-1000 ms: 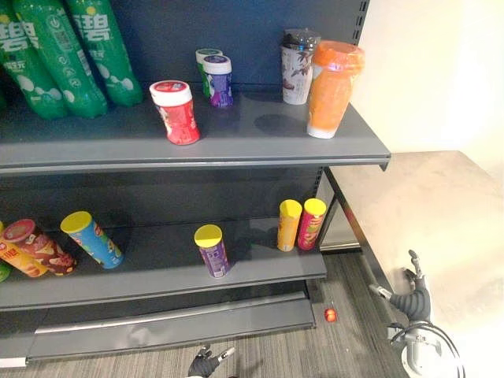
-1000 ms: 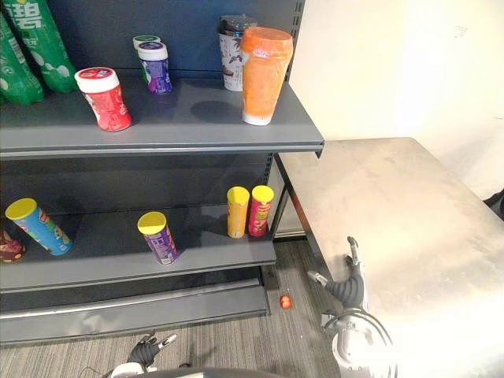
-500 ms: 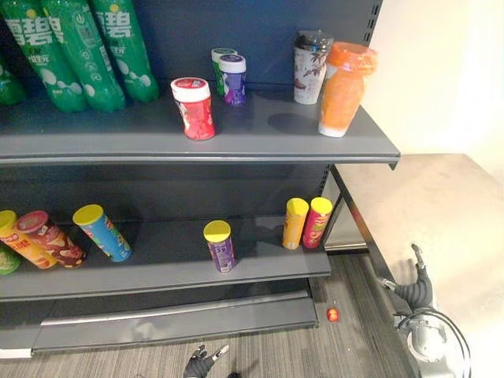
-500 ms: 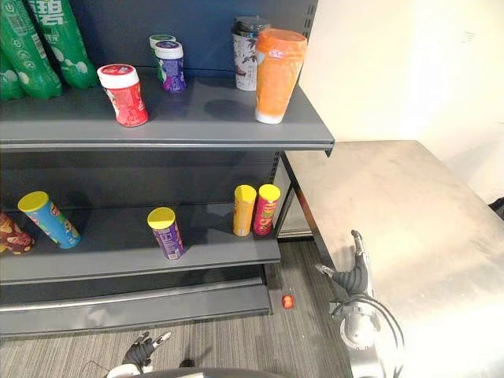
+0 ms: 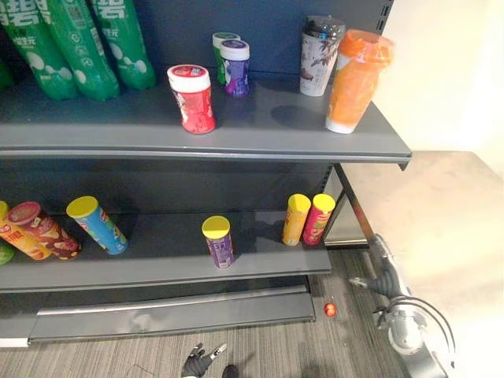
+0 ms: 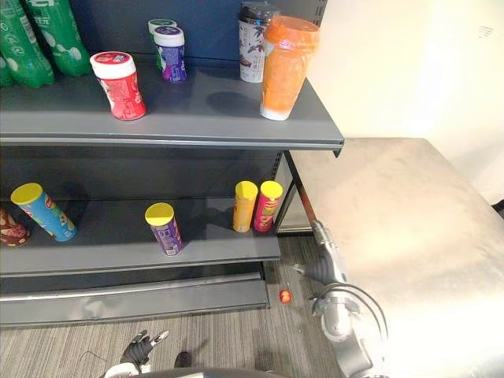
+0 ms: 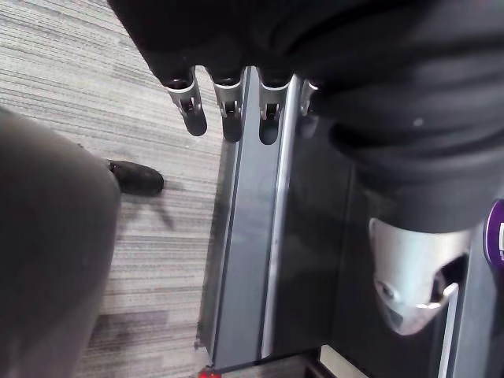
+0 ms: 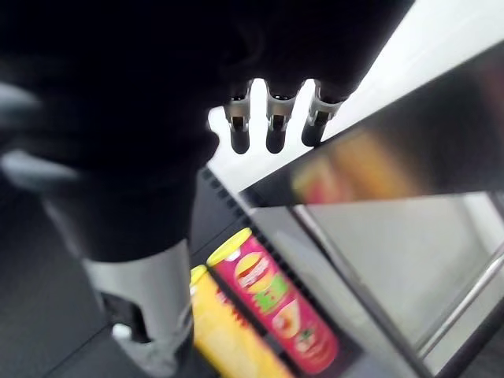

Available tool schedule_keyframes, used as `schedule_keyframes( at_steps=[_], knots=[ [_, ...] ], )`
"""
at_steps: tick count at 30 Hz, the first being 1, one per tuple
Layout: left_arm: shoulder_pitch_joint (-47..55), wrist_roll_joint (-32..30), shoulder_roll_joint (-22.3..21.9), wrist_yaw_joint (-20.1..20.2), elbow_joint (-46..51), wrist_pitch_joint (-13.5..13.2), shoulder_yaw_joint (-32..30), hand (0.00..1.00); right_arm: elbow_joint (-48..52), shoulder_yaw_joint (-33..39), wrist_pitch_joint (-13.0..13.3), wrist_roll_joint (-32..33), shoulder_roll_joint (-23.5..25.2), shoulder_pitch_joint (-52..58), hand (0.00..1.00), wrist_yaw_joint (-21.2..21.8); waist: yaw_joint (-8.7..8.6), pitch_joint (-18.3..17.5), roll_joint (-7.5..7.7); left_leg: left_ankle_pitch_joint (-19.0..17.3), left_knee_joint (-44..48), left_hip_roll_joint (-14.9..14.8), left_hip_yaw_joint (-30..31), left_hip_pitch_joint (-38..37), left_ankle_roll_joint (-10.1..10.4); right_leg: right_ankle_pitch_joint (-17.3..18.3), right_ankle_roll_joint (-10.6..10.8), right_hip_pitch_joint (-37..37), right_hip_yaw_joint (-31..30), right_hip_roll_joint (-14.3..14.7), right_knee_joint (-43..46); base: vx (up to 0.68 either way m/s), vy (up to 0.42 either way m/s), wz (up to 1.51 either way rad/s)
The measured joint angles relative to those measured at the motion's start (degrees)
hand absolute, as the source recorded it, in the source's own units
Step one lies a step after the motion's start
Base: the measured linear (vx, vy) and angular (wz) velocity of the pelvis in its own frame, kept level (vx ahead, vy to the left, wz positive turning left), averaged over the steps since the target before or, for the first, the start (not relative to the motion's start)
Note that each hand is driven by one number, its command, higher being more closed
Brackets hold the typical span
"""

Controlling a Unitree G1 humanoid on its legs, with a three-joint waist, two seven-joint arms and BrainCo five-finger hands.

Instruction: Put the gum and the chips on the shelf.

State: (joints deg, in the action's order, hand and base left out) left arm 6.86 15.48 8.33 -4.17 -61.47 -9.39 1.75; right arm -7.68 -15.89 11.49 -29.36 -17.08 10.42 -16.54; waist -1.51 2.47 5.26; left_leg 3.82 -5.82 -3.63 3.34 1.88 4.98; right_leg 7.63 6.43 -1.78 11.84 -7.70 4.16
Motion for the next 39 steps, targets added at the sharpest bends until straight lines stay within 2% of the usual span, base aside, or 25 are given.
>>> schedule_keyframes(
  at_steps=[1,4,7,12,15,16,18,20,21,23,27,30,36,39],
  knots=[
    [0.0,0.0,0.0,0.0,0.0,0.0,0.0,0.00,0.0,-2.2,0.3,0.0,0.1,0.2,0.00,1.3,0.00,0.1,-0.04,0.0,0.0,0.0,0.5,0.0,0.0,0.0,0.0,-0.4,0.5,0.0,0.0,0.07,-0.038,0.35],
    [-0.1,0.0,-0.6,0.0,1.2,0.0,-0.7,0.00,0.0,-10.3,2.1,0.0,4.6,0.9,0.00,5.5,0.50,1.1,-0.11,0.0,0.0,0.4,1.8,0.0,0.1,0.3,0.1,-1.6,1.8,-0.1,-0.2,0.05,-0.021,0.32],
    [-0.1,0.1,-1.6,0.0,2.1,0.0,-1.6,0.00,0.4,-10.9,3.0,0.1,5.4,-0.3,0.00,5.8,0.82,2.3,-1.23,0.0,0.0,0.8,1.7,0.1,0.0,0.3,0.1,-1.7,1.7,-0.6,-0.2,0.02,0.006,0.02],
    [-0.1,0.0,-1.2,0.1,2.1,0.0,-1.6,0.00,2.7,-12.0,3.1,1.2,3.6,-0.3,0.00,6.9,0.85,2.6,-0.84,-0.2,0.0,0.5,0.6,-0.2,0.1,0.3,0.1,-1.5,0.7,-0.4,-0.1,0.01,0.000,-0.10],
    [0.0,0.0,-1.2,0.5,2.1,0.1,-1.7,0.00,0.3,-13.5,3.8,8.8,1.9,0.4,0.00,13.6,0.67,2.6,-0.89,-0.2,0.0,0.3,0.4,-0.5,0.1,0.3,0.1,-1.6,0.5,-0.3,0.0,-0.01,-0.002,-0.04],
    [0.0,0.0,-1.2,0.8,2.1,0.1,-1.7,0.00,-3.0,-13.3,3.6,13.2,2.0,1.0,0.00,16.8,0.69,2.6,-0.89,-0.2,0.0,0.3,0.4,-0.6,0.1,0.3,0.1,-1.6,0.5,-0.3,0.0,0.00,0.000,0.00],
    [0.0,0.0,-1.2,1.6,2.1,0.1,-1.7,0.00,-10.1,-11.3,2.4,19.3,3.6,1.9,0.00,20.3,0.69,2.6,-1.00,-0.2,0.0,0.3,0.4,-0.7,0.1,0.3,0.1,-1.8,0.5,-0.3,0.1,0.00,0.000,0.00],
    [0.1,0.0,-1.3,2.5,2.1,0.1,-1.7,0.00,-23.2,-4.1,0.2,24.1,7.5,1.9,0.00,21.4,0.43,2.6,-1.33,-0.2,0.0,0.4,0.4,-1.0,0.1,0.3,0.1,-2.0,0.5,-0.3,0.1,0.00,0.000,0.00],
    [0.1,0.0,-1.3,2.6,2.0,0.2,-1.7,0.00,-27.0,-1.7,-0.5,25.1,8.4,1.8,0.00,21.2,0.31,2.6,-1.44,-0.2,0.0,0.4,0.4,-1.0,0.1,0.3,0.1,-2.1,0.5,-0.4,0.1,0.00,0.000,0.00],
    [0.2,0.0,-1.5,2.9,1.8,0.6,-1.8,0.00,-37.8,7.9,-3.1,28.7,10.9,0.6,0.00,20.2,0.15,2.6,-1.86,-0.2,0.0,0.5,0.4,-1.3,0.1,0.3,0.1,-2.4,0.5,-0.4,0.0,0.00,0.000,0.00],
    [-0.2,0.1,-1.7,3.0,0.9,0.9,-2.2,0.00,-48.4,17.3,-4.9,34.5,11.6,-2.0,0.00,18.4,0.19,2.5,-2.09,-0.2,0.0,0.5,0.5,-2.2,0.2,0.3,0.1,-3.4,0.7,-0.4,-0.1,0.00,-0.002,0.01],
    [-0.5,0.1,-1.9,3.4,-0.3,1.3,-3.1,0.00,-57.2,27.6,-6.8,39.2,13.2,-2.1,0.00,16.8,0.12,2.2,-2.27,-0.3,0.0,0.5,0.6,-2.6,0.2,0.3,0.1,-3.8,1.1,-0.4,-0.4,0.00,-0.002,0.01],
    [-1.1,0.0,-2.0,3.3,-1.8,1.3,-4.4,0.00,-59.4,34.2,-8.8,43.4,15.0,1.0,0.00,12.6,0.02,2.2,-2.40,-0.3,0.0,0.5,0.5,-3.2,0.2,0.3,0.2,-4.4,1.1,-0.4,-0.4,-0.01,0.000,0.00],
    [-1.1,-0.1,-2.0,3.1,-1.8,1.3,-4.5,0.00,-60.4,36.1,-9.3,44.5,15.4,0.7,0.00,12.0,0.05,2.2,-2.42,-0.3,-0.1,0.4,0.3,-3.3,0.2,0.3,0.2,-4.4,1.0,-0.3,-0.7,-0.03,0.000,-0.01]
  ],
)
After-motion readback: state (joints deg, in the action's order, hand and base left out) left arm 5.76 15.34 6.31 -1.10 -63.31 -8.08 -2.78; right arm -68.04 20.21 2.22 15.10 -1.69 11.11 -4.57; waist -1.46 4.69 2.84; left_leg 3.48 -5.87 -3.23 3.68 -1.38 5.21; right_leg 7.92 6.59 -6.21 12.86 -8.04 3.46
